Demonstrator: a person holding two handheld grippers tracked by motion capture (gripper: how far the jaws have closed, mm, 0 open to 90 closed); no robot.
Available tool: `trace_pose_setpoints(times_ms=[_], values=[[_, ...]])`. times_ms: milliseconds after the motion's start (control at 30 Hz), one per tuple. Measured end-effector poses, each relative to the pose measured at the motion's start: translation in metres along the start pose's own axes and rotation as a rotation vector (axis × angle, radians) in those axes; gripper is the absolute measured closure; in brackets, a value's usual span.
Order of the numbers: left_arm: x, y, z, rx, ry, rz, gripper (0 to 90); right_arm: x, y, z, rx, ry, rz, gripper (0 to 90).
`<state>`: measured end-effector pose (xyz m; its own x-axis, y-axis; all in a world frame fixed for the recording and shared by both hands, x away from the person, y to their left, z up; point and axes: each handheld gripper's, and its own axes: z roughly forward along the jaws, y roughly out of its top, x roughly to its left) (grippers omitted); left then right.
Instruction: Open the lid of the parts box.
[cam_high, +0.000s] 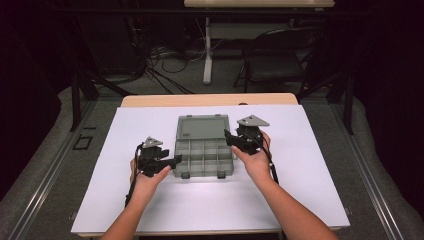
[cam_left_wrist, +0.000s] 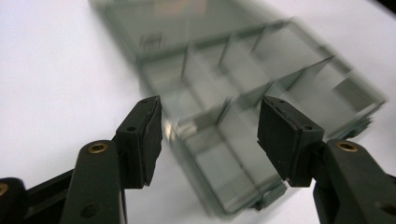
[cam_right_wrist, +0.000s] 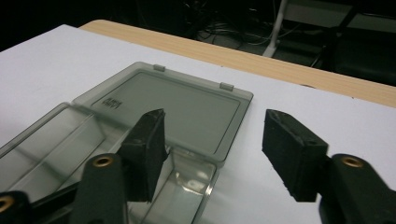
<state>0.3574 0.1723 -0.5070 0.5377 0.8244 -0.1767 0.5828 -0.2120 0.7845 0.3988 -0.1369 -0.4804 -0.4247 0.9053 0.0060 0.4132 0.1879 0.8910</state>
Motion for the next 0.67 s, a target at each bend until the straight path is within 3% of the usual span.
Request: trace_pose_setpoints(times_ms=[33,133,200,300,400,500,600,667], values=[[-0.001,0.002,-0.004,-0.008,0.0,0.017,39.1,0.001,-0.001,-0.005,-0.001,0.006,-0.005,38.4],[-0.002,0.008,-0.014,0.002,-0.06,0.036,36.3,0.003,-0.008,-0.022,-0.034,0.013,-0.046,32.6],[-0.004,0.009,-0.022,-0.009,-0.055,0.089,35.6,0.002,-0.014,-0.033,-0.057,0.031,-0.047,30.9],[-0.004,0.009,-0.034,-0.036,-0.081,0.119,33.8,-0.001,-0.024,-0.048,-0.072,0.063,-0.041,27.7],[-0.002,0.006,-0.041,-0.046,-0.088,0.119,27.3,-0.003,-0.032,-0.058,-0.075,0.076,-0.037,25.5],[0.004,-0.003,-0.05,-0.051,-0.087,0.126,21.2,-0.01,-0.046,-0.079,-0.087,0.083,-0.058,20.1],[0.009,-0.011,-0.055,-0.055,-0.075,0.131,16.9,-0.018,-0.06,-0.093,-0.099,0.091,-0.049,15.1],[0.011,-0.014,-0.057,-0.061,-0.069,0.132,15.5,-0.019,-0.063,-0.096,-0.089,0.089,-0.057,14.5]])
